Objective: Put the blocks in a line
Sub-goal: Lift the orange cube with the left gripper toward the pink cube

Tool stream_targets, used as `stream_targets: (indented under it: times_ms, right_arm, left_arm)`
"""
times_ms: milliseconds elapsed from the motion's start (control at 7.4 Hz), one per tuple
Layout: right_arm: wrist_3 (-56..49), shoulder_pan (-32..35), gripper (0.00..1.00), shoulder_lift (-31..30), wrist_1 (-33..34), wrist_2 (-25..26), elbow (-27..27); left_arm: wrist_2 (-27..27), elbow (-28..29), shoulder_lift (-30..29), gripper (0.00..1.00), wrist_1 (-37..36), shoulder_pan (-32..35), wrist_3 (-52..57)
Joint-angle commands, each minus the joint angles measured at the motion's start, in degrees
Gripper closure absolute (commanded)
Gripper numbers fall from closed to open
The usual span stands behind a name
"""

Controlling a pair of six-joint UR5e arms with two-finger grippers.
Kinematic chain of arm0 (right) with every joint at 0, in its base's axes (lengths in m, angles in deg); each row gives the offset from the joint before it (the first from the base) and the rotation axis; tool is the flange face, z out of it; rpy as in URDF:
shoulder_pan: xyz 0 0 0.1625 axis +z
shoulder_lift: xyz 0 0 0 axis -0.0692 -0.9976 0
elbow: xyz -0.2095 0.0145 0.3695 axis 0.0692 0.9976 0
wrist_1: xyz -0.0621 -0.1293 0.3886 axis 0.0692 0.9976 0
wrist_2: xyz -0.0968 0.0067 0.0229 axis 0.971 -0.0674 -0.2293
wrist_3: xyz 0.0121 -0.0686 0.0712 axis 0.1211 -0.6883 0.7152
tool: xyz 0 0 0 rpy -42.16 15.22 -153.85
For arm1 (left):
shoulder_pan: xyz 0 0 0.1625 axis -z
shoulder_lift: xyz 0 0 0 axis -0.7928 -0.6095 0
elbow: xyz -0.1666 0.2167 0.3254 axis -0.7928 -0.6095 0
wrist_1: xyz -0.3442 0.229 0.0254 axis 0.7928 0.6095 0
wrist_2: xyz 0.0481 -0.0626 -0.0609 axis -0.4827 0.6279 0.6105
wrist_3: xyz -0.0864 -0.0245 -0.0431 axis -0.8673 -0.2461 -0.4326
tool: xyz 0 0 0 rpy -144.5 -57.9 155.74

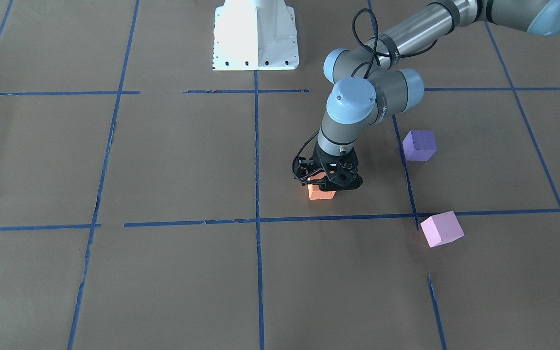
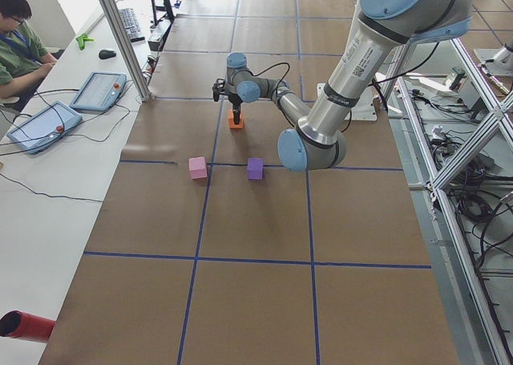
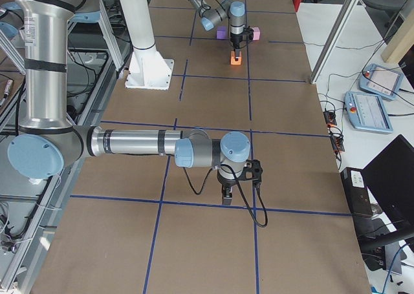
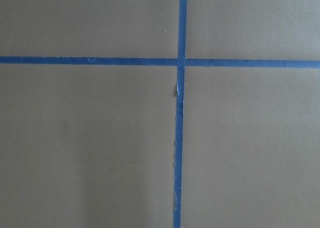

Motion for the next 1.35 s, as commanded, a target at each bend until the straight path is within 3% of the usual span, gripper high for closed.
stream_targets:
  times_ms: [0,135,405,541,676,811,946,1216]
  right_arm:
    - [0.0,0.0,0.00,0.0,0.0,0.0,0.0]
    - [0.0,0.0,0.00,0.0,0.0,0.0,0.0]
    - [0.0,0.0,0.00,0.0,0.0,0.0,0.0]
    - [0.0,0.0,0.00,0.0,0.0,0.0,0.0]
    - [0.0,0.0,0.00,0.0,0.0,0.0,0.0]
    - [0.0,0.0,0.00,0.0,0.0,0.0,0.0]
    - [0.0,0.0,0.00,0.0,0.0,0.0,0.0]
    - [0.0,0.0,0.00,0.0,0.0,0.0,0.0]
  left_arm:
    - [-0.4,-0.1,-0.1,0.78,-0.1,-0.1,-0.1]
    - [-0.4,-3.0,-0.1,1.00,-1.1,0.6,-0.3]
    - [-0.1,-15.5,0.5,1.00,-14.9,3.6,0.5]
    - [0.2,-18.7,0.5,1.00,-19.1,3.6,0.5]
    - [0.7,-19.2,1.3,1.00,-19.1,4.3,0.5]
    - [1.8,-20.9,5.9,1.00,-17.3,5.0,1.0]
    - [3.3,-22.4,10.3,1.00,-14.1,9.0,5.8]
    - [4.5,-22.0,16.2,1.00,-10.0,10.6,13.8]
